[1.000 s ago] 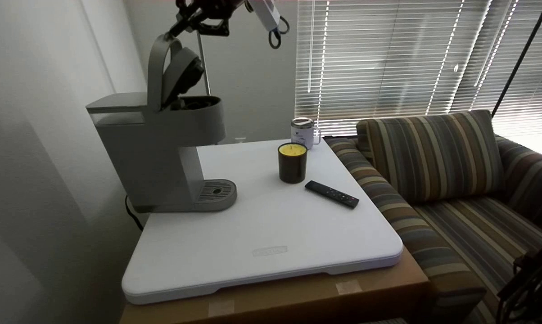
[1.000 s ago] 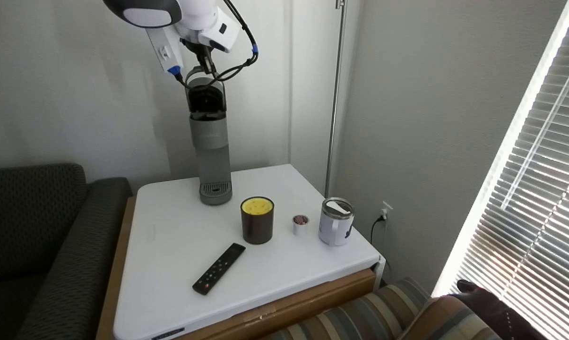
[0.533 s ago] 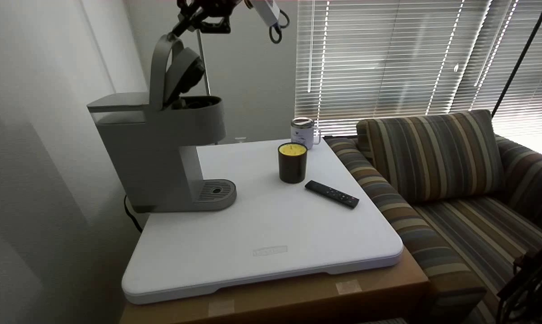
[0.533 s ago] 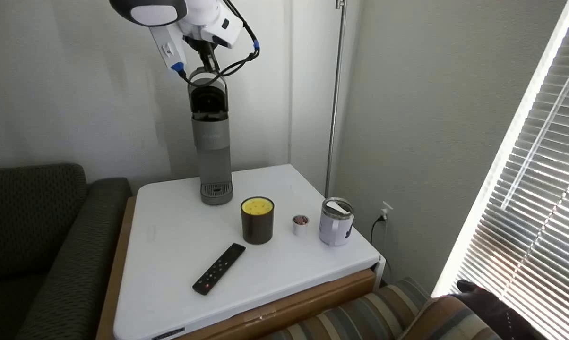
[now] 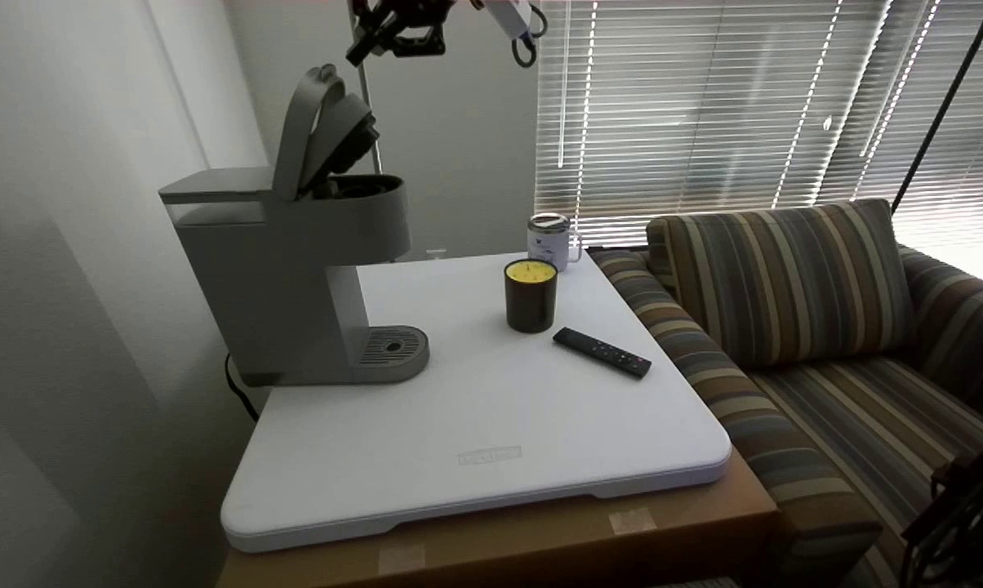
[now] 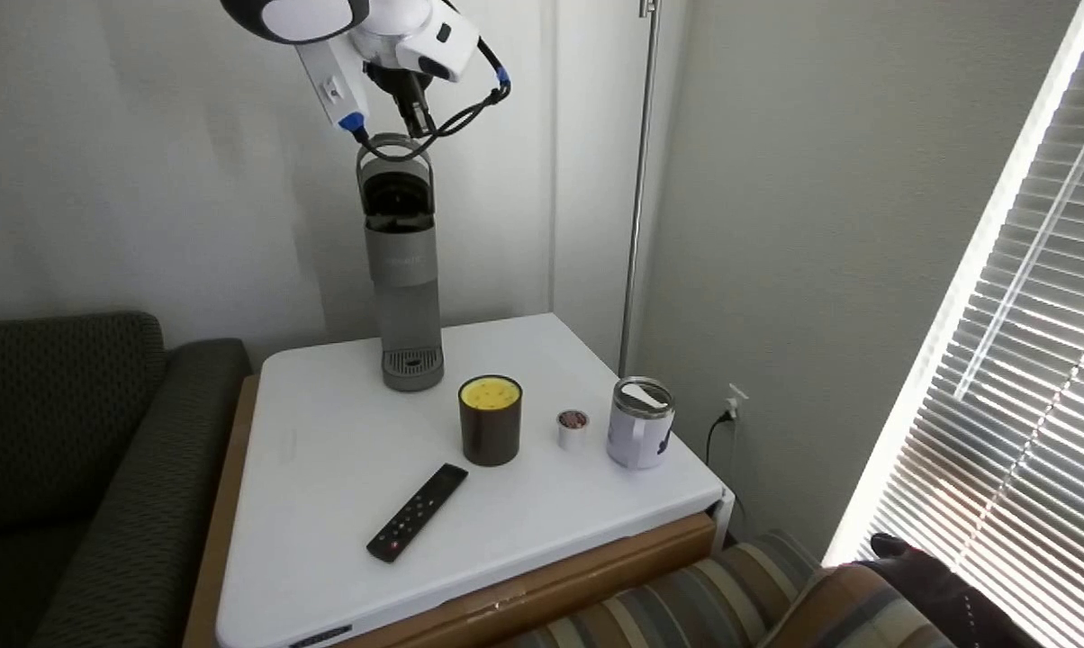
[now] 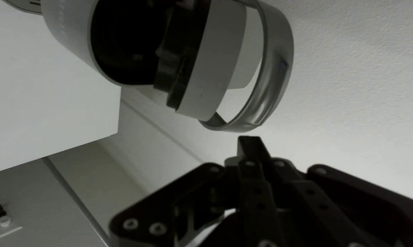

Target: Open the lid of the coffee maker

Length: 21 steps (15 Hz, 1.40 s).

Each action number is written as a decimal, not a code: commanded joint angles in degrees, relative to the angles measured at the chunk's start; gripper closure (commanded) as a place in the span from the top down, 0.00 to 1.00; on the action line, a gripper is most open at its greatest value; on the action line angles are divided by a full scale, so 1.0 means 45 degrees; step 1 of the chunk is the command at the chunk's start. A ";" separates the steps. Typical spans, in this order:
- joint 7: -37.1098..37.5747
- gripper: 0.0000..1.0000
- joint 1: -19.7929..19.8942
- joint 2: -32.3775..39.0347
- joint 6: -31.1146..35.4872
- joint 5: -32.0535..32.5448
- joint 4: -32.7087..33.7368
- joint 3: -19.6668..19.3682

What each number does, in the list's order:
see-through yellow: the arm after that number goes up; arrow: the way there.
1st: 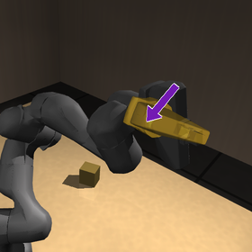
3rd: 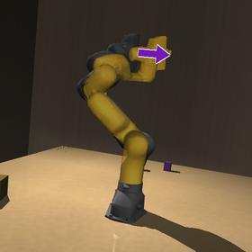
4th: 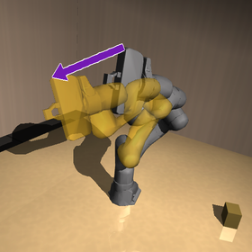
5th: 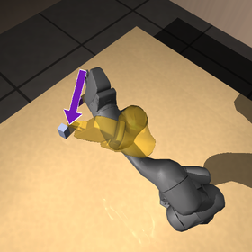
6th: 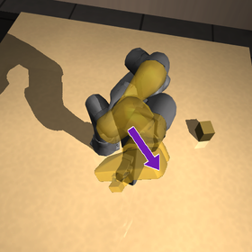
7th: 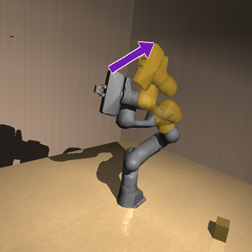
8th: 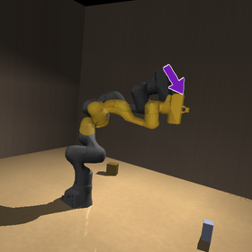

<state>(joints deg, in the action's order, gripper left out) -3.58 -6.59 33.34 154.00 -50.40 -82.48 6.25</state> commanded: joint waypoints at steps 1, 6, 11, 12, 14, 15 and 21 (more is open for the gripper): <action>-0.0120 0.00 0.0450 -0.1104 -0.0375 0.1084 -0.1356 0.0053; -0.0270 0.27 0.0970 -0.2152 -0.3049 0.4161 -0.1839 -0.0093; -0.1720 0.62 0.1748 -0.2567 -0.5582 0.4801 -0.1386 0.0269; -0.2084 0.68 0.1828 -0.2615 -0.5852 0.4723 -0.1336 0.0277; -0.2674 0.82 0.1939 -0.2646 -0.6174 0.4617 -0.1257 0.0289; -0.2941 0.90 0.1989 -0.2650 -0.6265 0.4559 -0.1238 0.0305; -0.3546 1.00 0.2047 -0.2596 -0.6261 0.4523 -0.1206 0.0331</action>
<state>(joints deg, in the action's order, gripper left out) -17.48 1.05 22.11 127.17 -29.63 -87.73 6.55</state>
